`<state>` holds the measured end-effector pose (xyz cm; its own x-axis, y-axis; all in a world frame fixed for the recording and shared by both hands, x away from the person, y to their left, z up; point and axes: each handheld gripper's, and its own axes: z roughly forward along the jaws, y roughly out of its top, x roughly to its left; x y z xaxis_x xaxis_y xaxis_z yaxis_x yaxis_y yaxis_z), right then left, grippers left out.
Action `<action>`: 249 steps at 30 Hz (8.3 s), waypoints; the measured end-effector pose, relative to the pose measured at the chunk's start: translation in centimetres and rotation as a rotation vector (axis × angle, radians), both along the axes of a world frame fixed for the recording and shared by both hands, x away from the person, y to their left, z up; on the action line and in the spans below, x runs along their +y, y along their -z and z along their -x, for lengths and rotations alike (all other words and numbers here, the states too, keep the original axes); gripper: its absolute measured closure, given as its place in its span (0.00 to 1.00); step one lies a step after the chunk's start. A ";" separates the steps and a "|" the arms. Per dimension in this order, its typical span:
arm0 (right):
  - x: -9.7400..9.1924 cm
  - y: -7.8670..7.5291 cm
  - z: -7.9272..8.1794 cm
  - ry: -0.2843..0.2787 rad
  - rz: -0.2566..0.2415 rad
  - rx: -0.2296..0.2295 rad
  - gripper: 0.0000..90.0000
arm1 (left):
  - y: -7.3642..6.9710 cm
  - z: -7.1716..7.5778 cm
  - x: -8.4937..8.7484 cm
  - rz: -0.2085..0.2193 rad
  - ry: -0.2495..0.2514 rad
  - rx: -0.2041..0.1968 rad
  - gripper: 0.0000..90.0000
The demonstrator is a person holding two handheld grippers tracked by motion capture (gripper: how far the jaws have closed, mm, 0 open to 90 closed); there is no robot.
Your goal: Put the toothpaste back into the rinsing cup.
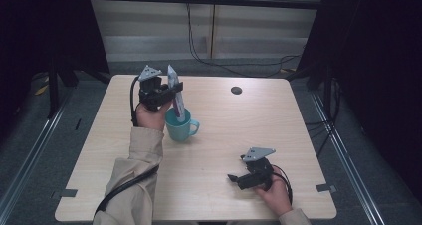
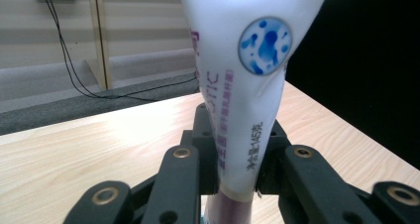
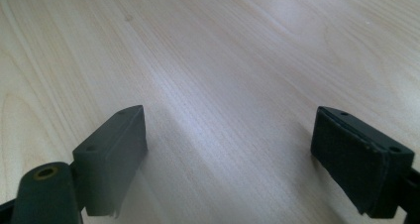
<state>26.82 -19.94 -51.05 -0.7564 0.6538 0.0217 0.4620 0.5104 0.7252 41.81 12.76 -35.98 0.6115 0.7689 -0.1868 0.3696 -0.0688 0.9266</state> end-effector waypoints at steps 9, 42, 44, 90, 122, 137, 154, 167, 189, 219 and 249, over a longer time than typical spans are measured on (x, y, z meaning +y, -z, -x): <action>0.0 0.0 0.0 0.000 0.000 0.000 0.15 | 0.9 0.1 0.1 -0.006 -0.009 0.009 0.85; 0.0 0.0 0.0 0.001 -0.001 0.001 0.15 | 4.6 1.3 -0.5 -0.022 -0.026 0.035 0.85; 0.0 0.0 0.0 0.001 -0.001 0.001 0.15 | 4.8 1.3 -0.5 -0.024 -0.022 0.034 0.85; 0.0 0.0 0.0 0.001 -0.001 0.002 0.15 | 6.9 3.0 -0.1 -0.046 -0.015 0.023 0.83; 0.0 0.0 0.0 0.001 -0.001 0.002 0.15 | 6.8 4.6 1.2 -0.023 -0.022 0.016 0.72; 0.0 0.0 0.0 0.002 -0.002 0.002 0.15 | 6.5 4.8 1.4 -0.010 -0.047 0.008 0.36; 0.0 0.0 0.0 0.001 -0.002 0.003 0.15 | 6.4 5.4 2.7 -0.010 -0.038 -0.004 0.19; 0.0 0.0 0.0 0.001 -0.002 0.003 0.15 | 6.6 7.2 3.9 -0.068 0.014 -0.008 0.17; 0.0 0.0 0.0 0.002 -0.002 0.003 0.15 | 9.4 9.1 5.7 -0.114 0.062 0.042 0.16; 0.0 0.0 0.0 0.001 -0.002 0.002 0.15 | 13.1 10.8 6.2 -0.258 0.096 0.115 0.15; 0.0 0.0 0.0 0.001 -0.002 0.002 0.15 | 14.7 11.0 5.6 -0.388 0.113 0.153 0.10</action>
